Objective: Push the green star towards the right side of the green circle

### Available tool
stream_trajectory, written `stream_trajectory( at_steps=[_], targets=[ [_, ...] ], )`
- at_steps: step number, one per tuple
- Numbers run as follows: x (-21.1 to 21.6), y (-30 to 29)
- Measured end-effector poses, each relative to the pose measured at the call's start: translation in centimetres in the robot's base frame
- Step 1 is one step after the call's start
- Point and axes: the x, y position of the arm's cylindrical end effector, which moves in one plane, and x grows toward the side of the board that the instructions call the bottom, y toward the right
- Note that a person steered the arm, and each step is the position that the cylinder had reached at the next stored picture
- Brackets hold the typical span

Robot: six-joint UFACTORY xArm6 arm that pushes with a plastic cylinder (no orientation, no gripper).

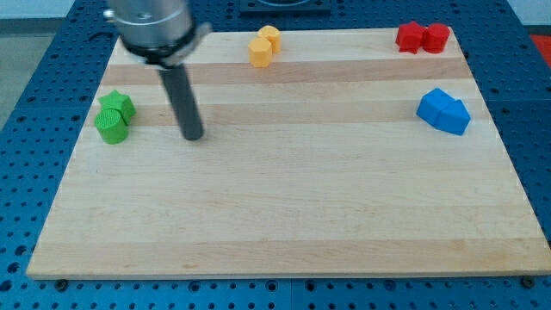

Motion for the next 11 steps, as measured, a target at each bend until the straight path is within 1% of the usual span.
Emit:
stream_trajectory(
  at_steps=[1, 2, 3, 4, 5, 6, 7, 10, 11],
  targets=[
    [-1.7, 1.5],
    [-5.4, 1.3],
    [-10.2, -1.3],
    [-12.6, -7.3],
    [-12.2, -14.1],
    [-8.8, -17.4],
    [-5.9, -17.1],
    [1.1, -7.2],
    [0.2, -9.2]
  ],
)
